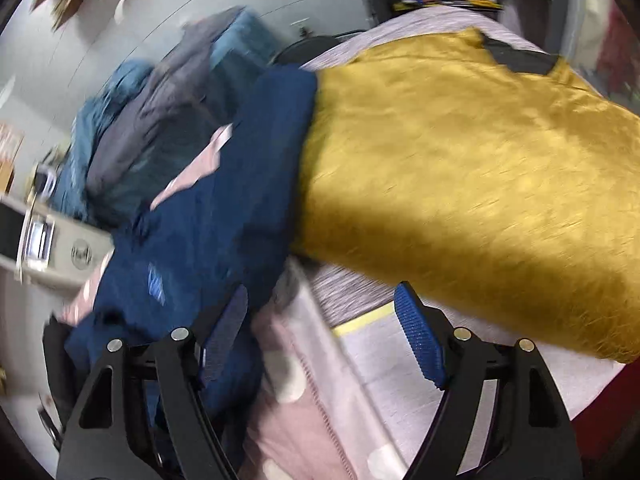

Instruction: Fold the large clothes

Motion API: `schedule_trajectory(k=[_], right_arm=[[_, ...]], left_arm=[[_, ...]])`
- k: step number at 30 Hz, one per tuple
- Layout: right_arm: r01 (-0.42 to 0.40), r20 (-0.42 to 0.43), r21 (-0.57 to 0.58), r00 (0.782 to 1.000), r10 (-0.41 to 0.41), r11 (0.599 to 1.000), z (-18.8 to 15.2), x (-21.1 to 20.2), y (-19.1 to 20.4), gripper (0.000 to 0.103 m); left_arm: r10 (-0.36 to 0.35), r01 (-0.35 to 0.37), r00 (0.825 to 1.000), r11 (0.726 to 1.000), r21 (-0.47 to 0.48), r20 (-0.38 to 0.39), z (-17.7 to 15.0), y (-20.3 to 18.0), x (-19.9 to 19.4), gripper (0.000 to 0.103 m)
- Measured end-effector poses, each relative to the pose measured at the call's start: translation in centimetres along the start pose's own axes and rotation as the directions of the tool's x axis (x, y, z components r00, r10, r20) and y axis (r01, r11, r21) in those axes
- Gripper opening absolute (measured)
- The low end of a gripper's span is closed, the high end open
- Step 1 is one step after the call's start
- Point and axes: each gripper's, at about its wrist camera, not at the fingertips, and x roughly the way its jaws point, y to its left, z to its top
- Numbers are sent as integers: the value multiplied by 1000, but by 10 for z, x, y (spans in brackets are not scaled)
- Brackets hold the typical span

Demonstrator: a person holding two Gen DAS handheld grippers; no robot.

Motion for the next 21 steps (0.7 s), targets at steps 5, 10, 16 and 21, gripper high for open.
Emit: schedule_trajectory(k=[5, 10, 16, 21], right_arm=[[-127, -128, -168, 986, 106, 978, -13, 27, 88, 76], [-218, -198, -322, 967, 159, 921, -38, 36, 166, 76], [-270, -292, -381, 943, 162, 884, -87, 31, 199, 76], [-251, -314, -391, 941, 128, 886, -106, 26, 195, 76]], left_arm=[[57, -110, 987, 924, 367, 153, -5, -114, -7, 94], [113, -289, 945, 729, 620, 308, 7, -218, 23, 94], [175, -277, 961, 652, 706, 215, 25, -247, 85, 52], [80, -146, 986, 839, 524, 146, 92, -202, 58, 11]])
